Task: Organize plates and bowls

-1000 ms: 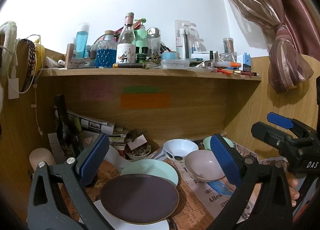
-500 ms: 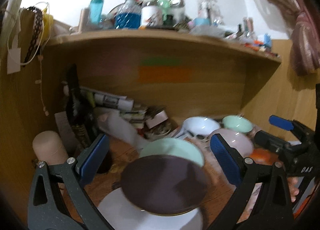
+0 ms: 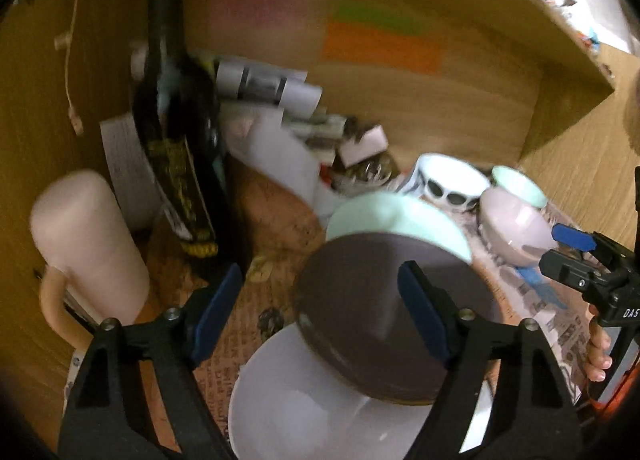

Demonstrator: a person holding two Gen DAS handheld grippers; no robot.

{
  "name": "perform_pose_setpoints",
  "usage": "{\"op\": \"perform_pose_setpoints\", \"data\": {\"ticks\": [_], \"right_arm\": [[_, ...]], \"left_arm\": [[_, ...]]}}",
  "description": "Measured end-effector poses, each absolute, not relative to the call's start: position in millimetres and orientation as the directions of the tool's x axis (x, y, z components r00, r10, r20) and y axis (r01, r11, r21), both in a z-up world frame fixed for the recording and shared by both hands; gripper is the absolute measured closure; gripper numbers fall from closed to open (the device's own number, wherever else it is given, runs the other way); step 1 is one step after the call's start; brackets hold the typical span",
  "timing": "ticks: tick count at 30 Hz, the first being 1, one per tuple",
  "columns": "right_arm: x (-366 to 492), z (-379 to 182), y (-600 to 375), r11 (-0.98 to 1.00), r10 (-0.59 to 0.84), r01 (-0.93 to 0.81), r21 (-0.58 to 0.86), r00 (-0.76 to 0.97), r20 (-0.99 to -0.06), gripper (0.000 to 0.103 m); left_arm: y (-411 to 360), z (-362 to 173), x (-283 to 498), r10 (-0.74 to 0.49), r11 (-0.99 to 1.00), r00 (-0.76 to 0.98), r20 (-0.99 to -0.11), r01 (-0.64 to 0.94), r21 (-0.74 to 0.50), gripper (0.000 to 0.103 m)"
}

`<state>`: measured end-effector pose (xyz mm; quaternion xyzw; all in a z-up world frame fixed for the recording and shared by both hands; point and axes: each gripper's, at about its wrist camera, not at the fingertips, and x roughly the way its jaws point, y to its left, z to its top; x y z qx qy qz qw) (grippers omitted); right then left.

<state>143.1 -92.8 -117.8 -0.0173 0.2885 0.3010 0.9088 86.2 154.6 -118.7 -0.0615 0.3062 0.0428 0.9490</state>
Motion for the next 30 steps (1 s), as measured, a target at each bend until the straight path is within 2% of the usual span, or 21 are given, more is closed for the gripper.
{"op": "perform_pose_setpoints", "data": {"ticks": [5,10,14,17,25,27,30], "right_arm": [[150.8,-132.5,-81.0,0.829,0.502,-0.547,0.121,0.631,-0.592,0.004],[159.4,-145.9,-76.7,0.827,0.5,-0.54,0.156,0.579,-0.644,0.019],[164.9,-154.9,-75.3,0.825,0.502,-0.536,0.181,0.545,-0.672,0.035],[169.8,-161.4,-74.5,0.826,0.5,-0.528,0.199,0.523,-0.69,0.044],[180.0,-170.2,-75.0,0.815,0.531,-0.508,0.279,0.461,-0.711,0.047],[180.9,-172.2,-72.3,0.809,0.537,-0.513,0.288,0.446,-0.716,0.057],[181.2,-176.2,-66.2,0.796,0.548,-0.523,0.305,0.408,-0.73,0.061]], "left_arm": [[168.4,-136.9,95.6,0.044,0.986,0.769,-0.637,-0.135,-0.095,0.028],[180.6,-151.4,108.5,0.009,0.983,0.723,-0.691,-0.135,-0.128,0.04],[184.0,-160.7,120.3,-0.029,0.981,0.685,-0.728,-0.122,-0.153,0.056],[184.3,-165.8,125.4,-0.041,0.981,0.664,-0.747,-0.116,-0.157,0.06],[184.1,-168.8,129.9,-0.069,0.978,0.637,-0.768,-0.109,-0.178,0.065],[184.0,-170.0,131.8,-0.084,0.977,0.631,-0.771,-0.1,-0.188,0.065],[181.2,-171.2,134.3,-0.106,0.977,0.622,-0.776,-0.079,-0.196,0.068]]}}
